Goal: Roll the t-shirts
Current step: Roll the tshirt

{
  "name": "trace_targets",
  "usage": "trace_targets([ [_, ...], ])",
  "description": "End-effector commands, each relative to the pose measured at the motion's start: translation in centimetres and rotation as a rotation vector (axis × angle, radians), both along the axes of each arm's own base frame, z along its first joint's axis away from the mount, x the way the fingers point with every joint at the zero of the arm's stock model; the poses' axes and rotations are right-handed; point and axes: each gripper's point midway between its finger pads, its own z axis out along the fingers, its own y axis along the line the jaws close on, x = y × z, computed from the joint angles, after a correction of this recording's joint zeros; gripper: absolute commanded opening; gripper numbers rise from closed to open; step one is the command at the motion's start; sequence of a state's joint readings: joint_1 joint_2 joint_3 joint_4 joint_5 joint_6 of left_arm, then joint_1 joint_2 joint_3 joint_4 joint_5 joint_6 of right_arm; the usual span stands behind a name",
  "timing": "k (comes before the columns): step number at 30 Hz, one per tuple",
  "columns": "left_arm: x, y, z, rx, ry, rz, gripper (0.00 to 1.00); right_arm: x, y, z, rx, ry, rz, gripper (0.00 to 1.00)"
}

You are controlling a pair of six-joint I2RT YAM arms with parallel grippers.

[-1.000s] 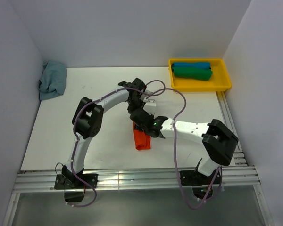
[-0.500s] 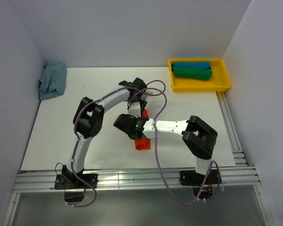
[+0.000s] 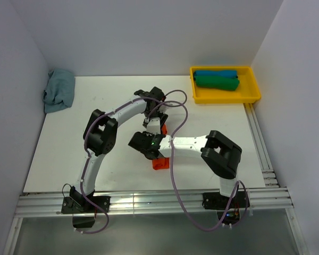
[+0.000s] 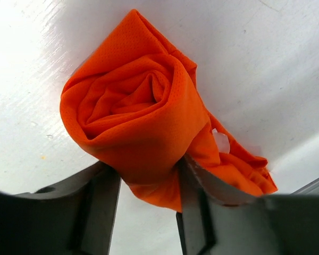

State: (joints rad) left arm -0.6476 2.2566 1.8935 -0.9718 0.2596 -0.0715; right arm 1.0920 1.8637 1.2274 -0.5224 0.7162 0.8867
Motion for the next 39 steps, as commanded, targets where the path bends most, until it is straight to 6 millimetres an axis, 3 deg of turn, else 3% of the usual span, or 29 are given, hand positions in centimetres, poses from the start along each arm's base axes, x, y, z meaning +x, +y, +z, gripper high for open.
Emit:
trace_targets([
  [1, 0.7, -0.6, 1.7, -0.025, -0.033, -0.025, 0.55, -1.2, -1.4, -2.0, -0.02, 0.038, -0.028, 0.49],
  [5, 1.7, -1.2, 4.0, -0.093, -0.066, -0.022, 0.66, -1.7, -1.7, -2.6, 0.047, 0.055, -0.037, 0.5],
  [12, 2.4, -1.1, 6.4, -0.181, -0.076, -0.022, 0.69, -2.2, -2.5, -3.4, 0.188, 0.098, -0.044, 0.49],
  [19, 0.9, 0.4, 3.8, -0.162, -0.025, -0.03, 0.7, -1.7, -3.3, -3.6, 0.324, 0.122, -0.06, 0.5],
  [26, 0.1, 0.3, 1.6, -0.17, 0.016, -0.024, 0.71, -1.9, -3.7, -4.4, 0.384, 0.148, -0.07, 0.5],
  [31, 0.3, 0.2, 0.4, -0.158, 0.028, -0.01, 0.69, -2.1, -5.1, -4.8, 0.392, 0.152, -0.098, 0.5],
  [37, 0.9, -0.4, 0.4, -0.148, 0.027, 0.007, 0.6, -2.2, -6.1, -5.1, 0.355, 0.15, -0.11, 0.49],
  [39, 1.1, -0.4, 0.2, -0.115, 0.017, 0.012, 0.49, -2.0, -5.9, -4.8, 0.359, 0.141, -0.106, 0.5],
])
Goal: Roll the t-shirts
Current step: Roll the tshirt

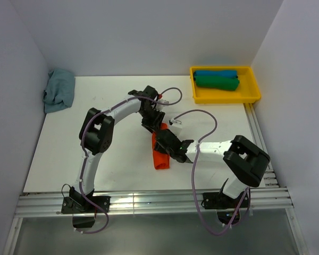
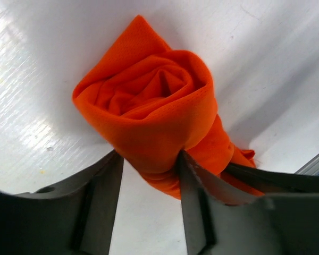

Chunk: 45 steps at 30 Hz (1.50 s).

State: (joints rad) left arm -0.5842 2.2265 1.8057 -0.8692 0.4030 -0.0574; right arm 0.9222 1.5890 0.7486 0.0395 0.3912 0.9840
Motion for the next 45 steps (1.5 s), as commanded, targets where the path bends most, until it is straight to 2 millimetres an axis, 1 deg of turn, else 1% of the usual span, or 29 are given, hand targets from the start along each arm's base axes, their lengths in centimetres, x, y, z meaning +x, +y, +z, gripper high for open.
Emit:
trace_targets([
  [1, 0.4, -0.6, 0.2, 0.036, -0.021, -0.001, 0.44, -2.0, -4.0, -3.5, -0.161, 0.102, -0.013, 0.5],
  [2, 0.3, -0.6, 0.0, 0.059, -0.023, -0.004, 0.31, -1.8, -4.0, -3.2, -0.17, 0.093, -0.017, 0.5],
  [3, 0.4, -0.7, -0.1, 0.07, -0.025, -0.004, 0.27, -1.3, -3.6, -2.6, -0.17, 0.079, -0.017, 0.5],
  [4, 0.0, -0.6, -0.2, 0.089, -0.017, -0.011, 0.22, -1.3, -3.9, -2.4, -0.201, 0.08, -0.011, 0.5],
  [5, -0.1, -0.6, -0.3, 0.112, -0.028, -0.015, 0.14, -1.2, -3.8, -2.2, -0.222, 0.072, -0.007, 0.51],
  [6, 0.0, -0.7, -0.4, 0.126, -0.033, -0.018, 0.11, -0.7, -3.8, -1.2, -0.254, 0.052, -0.014, 0.52],
  [8, -0.5, -0.6, -0.5, 0.155, -0.029, -0.032, 0.06, -0.3, -3.6, -0.4, -0.298, 0.031, -0.015, 0.54],
  [9, -0.5, -0.6, -0.5, 0.166, -0.032, -0.036, 0.05, 0.0, -2.6, 0.8, -0.293, 0.009, -0.007, 0.54],
  [10, -0.5, -0.5, -0.5, 0.173, -0.032, -0.038, 0.04, 0.1, -3.0, 1.0, -0.333, 0.004, -0.008, 0.54],
  [11, -0.8, -0.5, -0.6, 0.182, -0.027, -0.044, 0.03, 0.2, -2.9, 1.2, -0.348, 0.002, -0.008, 0.55],
  [12, -0.9, -0.5, -0.7, 0.187, -0.024, -0.048, 0.02, 0.3, -2.5, 1.8, -0.363, -0.005, -0.002, 0.55],
  [14, -1.2, -0.4, -0.8, 0.202, -0.014, -0.061, 0.01, 0.6, -2.5, 2.1, -0.398, -0.02, -0.013, 0.56],
  [15, -1.2, -0.5, -0.8, 0.202, -0.013, -0.066, 0.01, 0.6, -2.0, 2.7, -0.409, -0.028, -0.003, 0.56],
  [16, -1.3, -0.5, -0.8, 0.204, -0.011, -0.069, 0.01, 0.8, -2.0, 2.9, -0.422, -0.036, -0.008, 0.57],
  [17, -1.4, -0.5, -0.9, 0.209, -0.009, -0.072, 0.01, 0.8, -1.9, 2.6, -0.441, -0.033, -0.006, 0.57],
  [19, -1.5, -0.7, -0.9, 0.21, -0.009, -0.078, 0.01, 1.0, -1.5, 3.1, -0.465, -0.046, -0.008, 0.58],
  [20, -1.5, -0.8, -0.9, 0.207, -0.01, -0.081, 0.01, 1.0, -1.3, 2.9, -0.478, -0.045, -0.004, 0.6],
  [21, -1.5, -0.8, -0.8, 0.209, -0.008, -0.081, 0.01, 1.2, -0.9, 3.3, -0.48, -0.053, 0.001, 0.61],
  [23, -1.7, -1.0, -0.9, 0.211, -0.006, -0.086, 0.01, 1.1, -0.4, 3.2, -0.495, -0.057, 0.015, 0.61],
  [24, -1.6, -1.0, -0.8, 0.211, -0.008, -0.086, 0.01, 1.3, -0.1, 3.4, -0.501, -0.061, 0.02, 0.62],
  [28, -1.7, -1.2, -0.9, 0.209, -0.007, -0.089, 0.02, 1.7, 0.5, 2.7, -0.553, -0.06, 0.033, 0.63],
  [29, -1.7, -1.2, -0.9, 0.209, -0.009, -0.09, 0.02, 1.8, 0.9, 2.4, -0.562, -0.058, 0.041, 0.64],
  [32, -1.7, -1.2, -0.8, 0.206, -0.008, -0.089, 0.02, 1.8, 0.9, 1.4, -0.604, -0.038, 0.039, 0.64],
  [34, -1.8, -1.3, -0.8, 0.205, -0.005, -0.093, 0.03, 1.7, 0.4, 0.6, -0.649, -0.026, 0.031, 0.64],
  [35, -1.8, -1.3, -0.8, 0.203, -0.005, -0.093, 0.03, 1.7, 0.6, 0.6, -0.657, -0.027, 0.026, 0.64],
  [37, -1.8, -1.3, -0.8, 0.204, -0.004, -0.095, 0.03, 1.4, -0.1, -0.2, -0.715, -0.011, 0.015, 0.64],
  [38, -1.9, -1.3, -0.8, 0.205, -0.005, -0.096, 0.03, 1.5, -0.1, -0.2, -0.724, -0.012, 0.008, 0.64],
  [39, -1.9, -1.2, -0.8, 0.205, -0.004, -0.097, 0.03, 1.2, -0.5, -0.4, -0.748, 0.002, 0.001, 0.65],
  [45, -1.9, -1.2, -0.8, 0.208, -0.003, -0.099, 0.04, 0.3, -1.8, -2.2, -0.817, 0.039, -0.017, 0.65],
])
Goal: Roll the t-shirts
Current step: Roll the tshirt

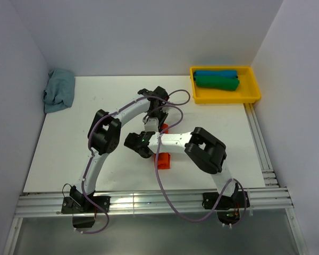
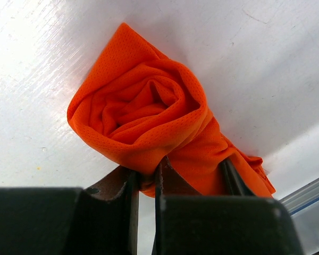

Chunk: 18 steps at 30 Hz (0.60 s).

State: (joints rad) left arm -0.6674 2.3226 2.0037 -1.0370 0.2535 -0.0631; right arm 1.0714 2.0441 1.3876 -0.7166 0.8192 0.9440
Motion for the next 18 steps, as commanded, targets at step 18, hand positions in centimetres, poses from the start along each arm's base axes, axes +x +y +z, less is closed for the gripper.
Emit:
trace_targets([
  [18, -1.6, 0.1, -0.2, 0.043, 0.041, -0.075, 0.13, -3.2, -3.5, -5.0, 0.039, 0.14, -0.019, 0.51],
])
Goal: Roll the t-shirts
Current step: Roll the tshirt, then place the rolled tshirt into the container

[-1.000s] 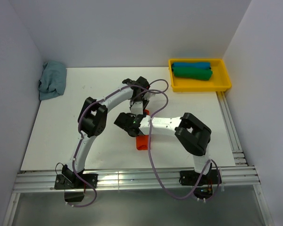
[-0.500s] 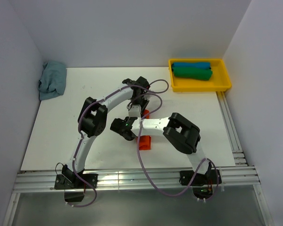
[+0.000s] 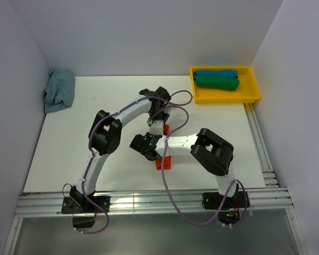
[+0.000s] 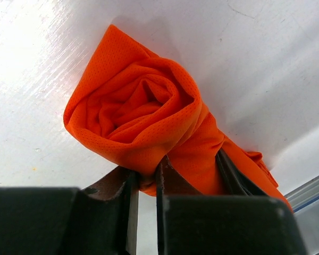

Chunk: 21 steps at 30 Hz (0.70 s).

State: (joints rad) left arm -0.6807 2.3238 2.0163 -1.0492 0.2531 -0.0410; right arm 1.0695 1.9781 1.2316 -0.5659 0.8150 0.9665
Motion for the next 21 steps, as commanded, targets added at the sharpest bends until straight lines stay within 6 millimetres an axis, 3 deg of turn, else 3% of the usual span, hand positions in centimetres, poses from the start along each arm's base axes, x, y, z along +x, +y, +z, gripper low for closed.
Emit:
trace_targets([
  [1, -1.2, 0.5, -0.4, 0.041, 0.049, -0.038, 0.17, -2.7, -2.3, -3.8, -0.01, 0.185, 0.005, 0.48],
  [2, -1.1, 0.5, -0.1, 0.033, 0.04, -0.071, 0.19, -3.0, -2.6, -4.1, -0.006, 0.194, 0.008, 0.33],
  [3, -1.0, 0.4, 0.1, 0.027, 0.036, -0.076, 0.22, -3.0, -2.3, -4.2, 0.019, 0.191, 0.012, 0.26],
  [6, -0.4, -0.2, 1.7, -0.022, 0.013, -0.084, 0.45, -3.2, -2.0, -4.3, 0.076, 0.206, 0.016, 0.05],
  [7, 0.1, -0.7, 2.7, -0.057, -0.005, -0.085, 0.57, -3.4, -2.2, -4.2, 0.09, 0.207, 0.012, 0.0],
  [10, 1.6, -1.3, 5.3, -0.119, -0.046, -0.075, 0.72, -3.7, -2.1, -4.1, 0.141, 0.212, 0.014, 0.0],
  [14, 4.5, -2.7, 11.4, -0.295, -0.154, -0.048, 0.77, -3.8, -2.5, -3.8, 0.179, 0.201, -0.014, 0.0],
  [16, 6.4, -1.8, 13.7, -0.349, -0.219, -0.012, 0.78, -3.7, -2.8, -3.2, 0.198, 0.186, -0.03, 0.0],
  [18, 7.7, -1.4, 17.3, -0.447, -0.282, 0.049, 0.78, -3.5, -2.9, -2.7, 0.229, 0.168, -0.05, 0.0],
  [19, 8.9, 0.0, 18.5, -0.475, -0.304, 0.085, 0.8, -3.5, -2.8, -2.3, 0.256, 0.17, -0.048, 0.0],
  [21, 9.3, 1.1, 20.8, -0.54, -0.328, 0.096, 0.8, -3.2, -2.8, -1.8, 0.276, 0.167, -0.049, 0.0],
])
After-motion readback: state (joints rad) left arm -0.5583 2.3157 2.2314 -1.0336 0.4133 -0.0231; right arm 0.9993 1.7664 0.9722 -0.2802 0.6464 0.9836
